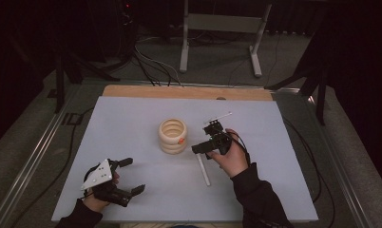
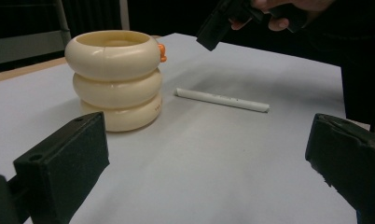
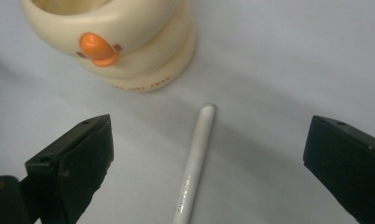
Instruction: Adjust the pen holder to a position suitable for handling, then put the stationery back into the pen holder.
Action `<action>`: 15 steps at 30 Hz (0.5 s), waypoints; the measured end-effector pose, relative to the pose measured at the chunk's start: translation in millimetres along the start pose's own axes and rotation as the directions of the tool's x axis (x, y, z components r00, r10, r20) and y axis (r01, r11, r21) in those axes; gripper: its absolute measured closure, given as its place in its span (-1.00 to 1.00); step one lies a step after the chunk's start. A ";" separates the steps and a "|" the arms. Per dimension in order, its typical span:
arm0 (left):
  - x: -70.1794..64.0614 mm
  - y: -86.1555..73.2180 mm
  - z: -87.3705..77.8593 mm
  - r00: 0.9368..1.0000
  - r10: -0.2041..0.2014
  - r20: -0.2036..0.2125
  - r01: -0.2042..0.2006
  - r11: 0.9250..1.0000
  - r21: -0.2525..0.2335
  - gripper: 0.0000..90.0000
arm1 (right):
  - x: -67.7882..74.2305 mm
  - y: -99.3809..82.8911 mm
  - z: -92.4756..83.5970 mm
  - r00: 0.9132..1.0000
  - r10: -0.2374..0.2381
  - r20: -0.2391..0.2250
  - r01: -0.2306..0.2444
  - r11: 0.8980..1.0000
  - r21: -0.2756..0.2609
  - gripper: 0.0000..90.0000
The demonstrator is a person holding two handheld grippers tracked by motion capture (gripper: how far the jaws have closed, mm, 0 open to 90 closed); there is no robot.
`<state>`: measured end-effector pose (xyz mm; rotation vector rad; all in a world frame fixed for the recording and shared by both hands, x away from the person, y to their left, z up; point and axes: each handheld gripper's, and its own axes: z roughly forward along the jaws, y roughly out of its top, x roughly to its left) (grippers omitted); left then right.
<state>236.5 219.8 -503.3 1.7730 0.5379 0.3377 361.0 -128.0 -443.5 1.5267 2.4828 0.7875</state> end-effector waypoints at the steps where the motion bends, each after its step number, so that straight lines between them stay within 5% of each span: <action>1: -1.1 0.6 0.1 1.000 0.000 0.001 0.000 1.000 -0.004 -1.00 | 2.9 -1.8 1.4 1.000 0.006 0.003 -0.006 1.000 0.005 -0.97; 6: -1.1 1.5 1.5 1.000 0.002 0.003 -0.002 1.000 -0.004 -1.00 | 12.7 -7.1 9.2 1.000 -0.017 0.012 0.016 0.999 0.050 -0.95; 15: 0.7 3.4 8.0 1.000 0.012 0.023 -0.012 1.000 0.000 -1.00 | 17.8 -14.0 19.4 0.999 -0.002 0.034 -0.002 0.993 0.115 -0.46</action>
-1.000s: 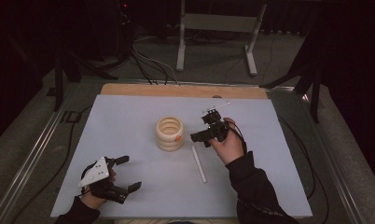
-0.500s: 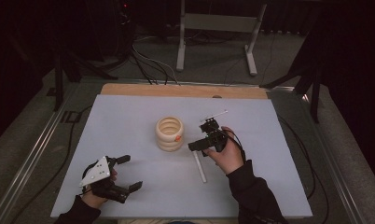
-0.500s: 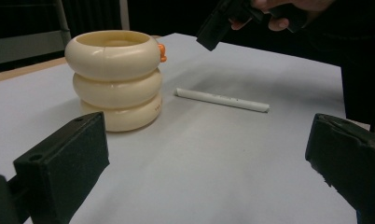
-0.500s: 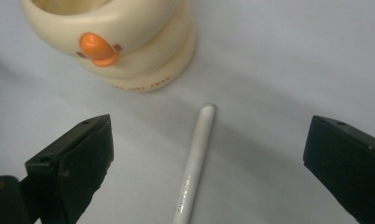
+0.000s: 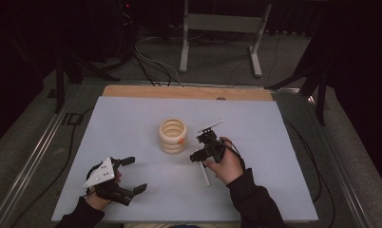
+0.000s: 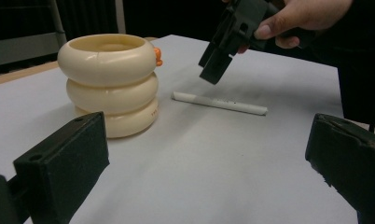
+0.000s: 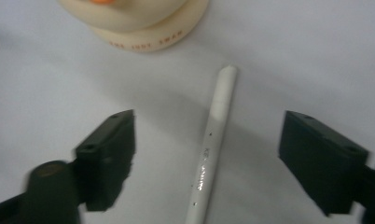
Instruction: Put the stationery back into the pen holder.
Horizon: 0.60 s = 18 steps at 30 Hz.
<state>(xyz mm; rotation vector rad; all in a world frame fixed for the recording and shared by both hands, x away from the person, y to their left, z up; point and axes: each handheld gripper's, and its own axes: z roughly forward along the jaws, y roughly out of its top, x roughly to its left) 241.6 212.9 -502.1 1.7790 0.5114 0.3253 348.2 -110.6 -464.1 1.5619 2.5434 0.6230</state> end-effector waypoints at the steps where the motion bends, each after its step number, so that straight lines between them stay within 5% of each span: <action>1: -0.4 0.0 0.6 1.000 0.002 0.003 -0.002 1.000 0.003 -1.00 | 1.3 -0.9 0.9 1.000 -0.003 0.008 0.003 1.000 0.007 -0.35; 10: -1.5 -0.6 -2.9 1.000 -0.003 -0.007 0.003 1.000 -0.002 -1.00 | 4.0 -3.3 9.5 0.998 0.008 0.064 -0.012 0.998 0.055 0.24; 18: -1.7 -0.8 -2.9 1.000 0.000 -0.008 0.000 1.000 0.001 -1.00 | 8.9 -4.2 17.8 0.995 0.015 0.099 -0.023 0.996 0.090 0.45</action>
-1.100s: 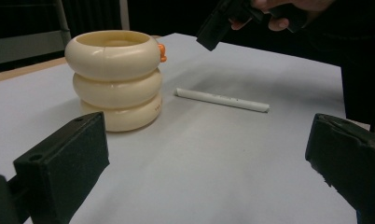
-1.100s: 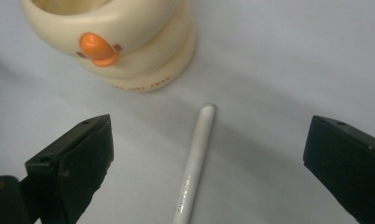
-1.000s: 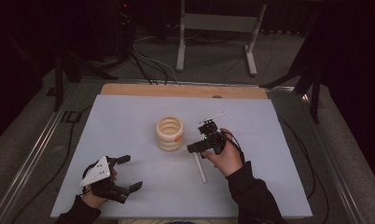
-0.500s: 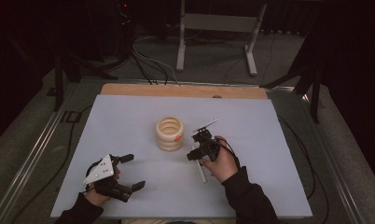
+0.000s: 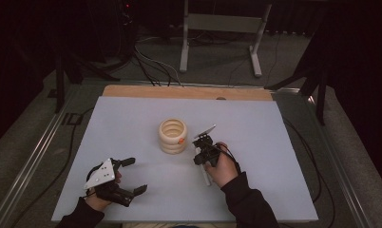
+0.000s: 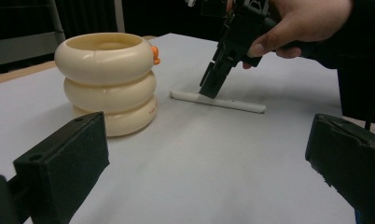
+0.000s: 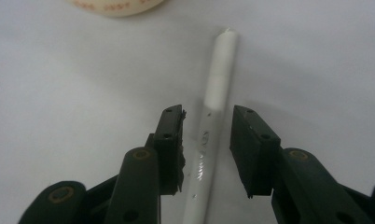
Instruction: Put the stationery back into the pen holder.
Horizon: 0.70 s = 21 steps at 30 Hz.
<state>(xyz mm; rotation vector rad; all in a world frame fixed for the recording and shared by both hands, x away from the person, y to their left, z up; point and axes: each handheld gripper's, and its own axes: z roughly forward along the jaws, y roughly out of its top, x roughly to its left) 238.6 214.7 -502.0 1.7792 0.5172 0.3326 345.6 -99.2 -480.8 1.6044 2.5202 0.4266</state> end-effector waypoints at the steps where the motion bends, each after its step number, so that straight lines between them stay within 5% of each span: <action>1: 0.2 0.0 -0.1 1.000 -0.002 0.001 0.002 1.000 -0.001 -1.00 | 0.0 0.3 0.9 1.000 0.003 0.006 -0.003 1.000 0.000 0.48; 21: 0.3 0.1 0.3 1.000 -0.004 0.000 0.004 1.000 0.002 -1.00 | 5.8 6.9 16.9 0.996 -0.042 0.080 0.037 0.998 0.060 0.67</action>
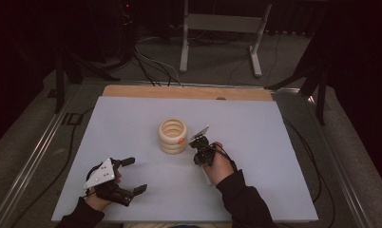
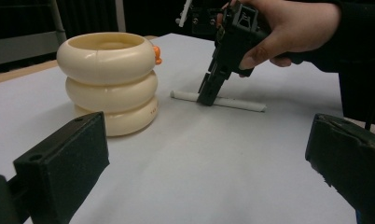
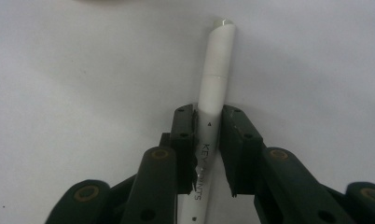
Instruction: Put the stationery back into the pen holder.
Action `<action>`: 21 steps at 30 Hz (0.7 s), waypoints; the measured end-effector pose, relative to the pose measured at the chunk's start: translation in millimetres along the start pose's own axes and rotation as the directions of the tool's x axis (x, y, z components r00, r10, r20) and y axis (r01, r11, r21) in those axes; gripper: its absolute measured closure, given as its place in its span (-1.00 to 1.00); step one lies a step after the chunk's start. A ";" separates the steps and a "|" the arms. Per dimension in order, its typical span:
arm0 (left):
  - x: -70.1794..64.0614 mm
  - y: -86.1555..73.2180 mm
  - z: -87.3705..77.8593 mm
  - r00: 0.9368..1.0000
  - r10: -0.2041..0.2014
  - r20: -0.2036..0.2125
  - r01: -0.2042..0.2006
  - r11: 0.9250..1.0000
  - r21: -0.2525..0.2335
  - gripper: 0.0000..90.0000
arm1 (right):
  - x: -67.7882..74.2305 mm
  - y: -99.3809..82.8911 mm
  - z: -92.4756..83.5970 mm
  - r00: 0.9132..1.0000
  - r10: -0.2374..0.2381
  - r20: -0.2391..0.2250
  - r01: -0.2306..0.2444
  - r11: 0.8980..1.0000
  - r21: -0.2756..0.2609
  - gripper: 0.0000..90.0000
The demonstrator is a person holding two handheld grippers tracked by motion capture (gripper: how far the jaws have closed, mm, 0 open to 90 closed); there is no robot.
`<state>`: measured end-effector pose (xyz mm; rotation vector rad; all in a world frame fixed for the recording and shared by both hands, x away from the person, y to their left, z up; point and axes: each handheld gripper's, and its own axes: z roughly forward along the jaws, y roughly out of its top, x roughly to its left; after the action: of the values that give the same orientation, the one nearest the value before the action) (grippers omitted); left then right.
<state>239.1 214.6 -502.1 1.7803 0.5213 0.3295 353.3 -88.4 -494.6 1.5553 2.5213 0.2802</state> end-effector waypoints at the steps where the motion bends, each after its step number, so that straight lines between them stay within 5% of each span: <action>1: -0.1 0.1 0.2 1.000 -0.001 0.001 0.001 1.000 0.000 -1.00 | 0.0 0.8 0.1 1.000 -0.008 -0.001 0.008 1.000 0.005 0.67; 13: 0.7 0.0 -0.5 1.000 -0.002 0.000 0.002 1.000 -0.004 -1.00 | -8.1 1.9 -0.9 0.998 -0.012 -0.053 0.013 1.000 0.014 0.74; 21: 0.2 0.1 -0.3 1.000 -0.001 0.001 0.001 1.000 -0.002 -1.00 | -18.8 0.7 -15.1 0.995 0.006 -0.099 -0.011 0.999 -0.043 0.74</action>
<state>239.1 214.9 -501.9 1.7779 0.5210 0.3281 358.6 -106.0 -479.0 1.5732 2.5644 0.4211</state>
